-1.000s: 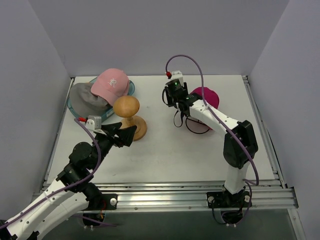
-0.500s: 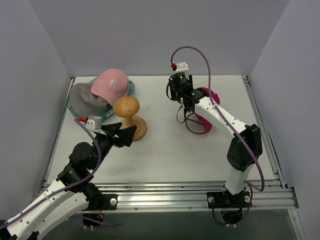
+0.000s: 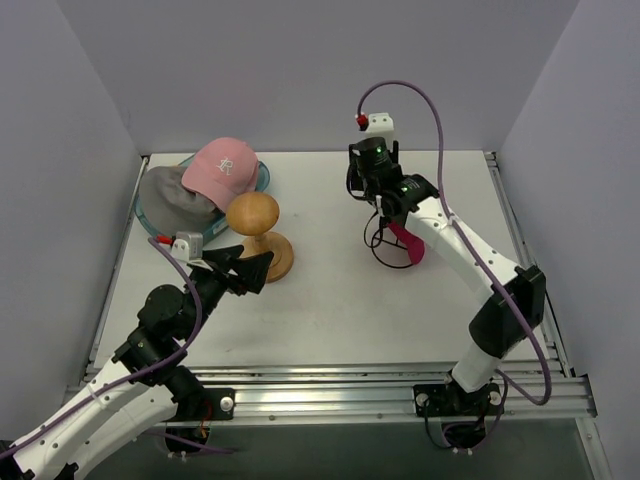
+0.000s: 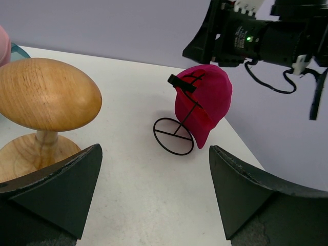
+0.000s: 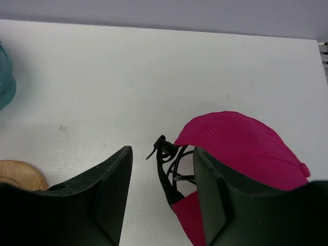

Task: Stack the hats

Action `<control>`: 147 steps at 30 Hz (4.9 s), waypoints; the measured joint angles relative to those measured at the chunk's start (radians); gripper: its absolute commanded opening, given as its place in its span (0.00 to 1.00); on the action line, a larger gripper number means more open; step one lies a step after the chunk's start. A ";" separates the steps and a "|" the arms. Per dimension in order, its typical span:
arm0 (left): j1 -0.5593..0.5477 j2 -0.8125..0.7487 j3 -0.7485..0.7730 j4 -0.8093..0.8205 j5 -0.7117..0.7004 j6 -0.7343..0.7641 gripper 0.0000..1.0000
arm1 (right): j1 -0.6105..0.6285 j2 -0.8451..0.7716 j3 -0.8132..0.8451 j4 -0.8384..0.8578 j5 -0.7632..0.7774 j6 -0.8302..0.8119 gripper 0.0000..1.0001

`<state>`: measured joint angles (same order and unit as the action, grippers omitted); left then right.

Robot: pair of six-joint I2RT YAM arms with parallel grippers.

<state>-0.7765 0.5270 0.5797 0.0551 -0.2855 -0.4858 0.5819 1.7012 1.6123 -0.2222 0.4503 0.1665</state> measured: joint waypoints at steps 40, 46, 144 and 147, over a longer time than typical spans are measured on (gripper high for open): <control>0.000 -0.018 0.000 0.000 -0.006 0.000 0.94 | 0.236 -0.165 -0.523 0.109 0.621 0.087 0.45; 0.000 -0.019 0.000 0.000 -0.006 0.000 0.94 | 0.230 -0.164 -0.524 0.129 0.647 0.063 0.45; 0.702 1.200 1.136 -0.671 0.272 0.071 0.86 | 0.259 -0.827 -0.803 0.432 -0.318 0.249 0.83; 0.716 1.202 1.092 -0.661 0.298 0.037 0.86 | 0.259 -0.832 -0.803 0.435 -0.322 0.248 0.83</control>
<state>-0.0601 1.7290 1.6714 -0.6060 0.0124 -0.4484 0.8406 0.8696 0.8093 0.2131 0.1284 0.4145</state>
